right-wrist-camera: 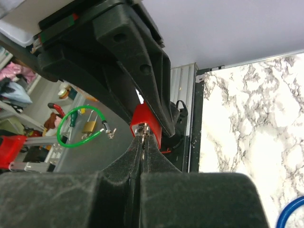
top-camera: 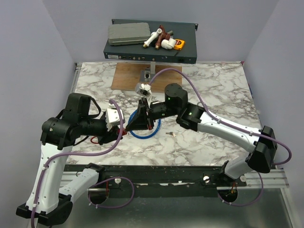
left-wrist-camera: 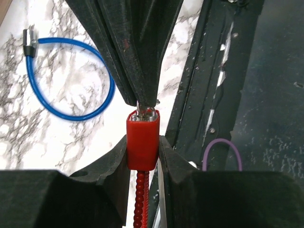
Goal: Unlock with the key
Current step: Unlock the lock.
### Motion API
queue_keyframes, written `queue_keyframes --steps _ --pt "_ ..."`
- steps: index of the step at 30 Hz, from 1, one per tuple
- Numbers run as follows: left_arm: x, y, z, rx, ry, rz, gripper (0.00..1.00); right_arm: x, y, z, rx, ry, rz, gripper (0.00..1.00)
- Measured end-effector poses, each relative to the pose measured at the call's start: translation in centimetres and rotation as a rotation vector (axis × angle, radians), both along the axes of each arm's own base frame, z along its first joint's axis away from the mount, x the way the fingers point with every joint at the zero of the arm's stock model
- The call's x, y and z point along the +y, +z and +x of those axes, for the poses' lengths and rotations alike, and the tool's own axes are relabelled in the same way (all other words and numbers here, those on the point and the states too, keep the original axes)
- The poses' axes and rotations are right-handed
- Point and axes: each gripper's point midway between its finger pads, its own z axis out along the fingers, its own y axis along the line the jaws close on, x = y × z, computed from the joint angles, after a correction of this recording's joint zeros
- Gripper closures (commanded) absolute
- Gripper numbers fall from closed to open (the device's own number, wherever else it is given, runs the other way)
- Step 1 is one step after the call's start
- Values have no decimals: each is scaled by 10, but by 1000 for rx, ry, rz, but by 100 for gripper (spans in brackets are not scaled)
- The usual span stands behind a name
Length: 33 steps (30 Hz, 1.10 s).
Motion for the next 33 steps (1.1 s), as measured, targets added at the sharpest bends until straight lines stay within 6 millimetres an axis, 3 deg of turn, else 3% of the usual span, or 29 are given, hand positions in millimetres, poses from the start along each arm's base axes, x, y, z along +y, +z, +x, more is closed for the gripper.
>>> queue_keyframes --steps 7,12,21,33 --pt "11 -10 11 -59 40 120 100 10 -11 8 131 -48 -51 99" --pt "19 -13 30 -125 82 205 100 16 -13 25 208 -132 -76 99" --pt "18 5 68 -361 149 251 100 12 1 58 354 -239 -45 99" --pt "18 4 85 -766 71 362 100 16 3 53 529 -200 -58 99"
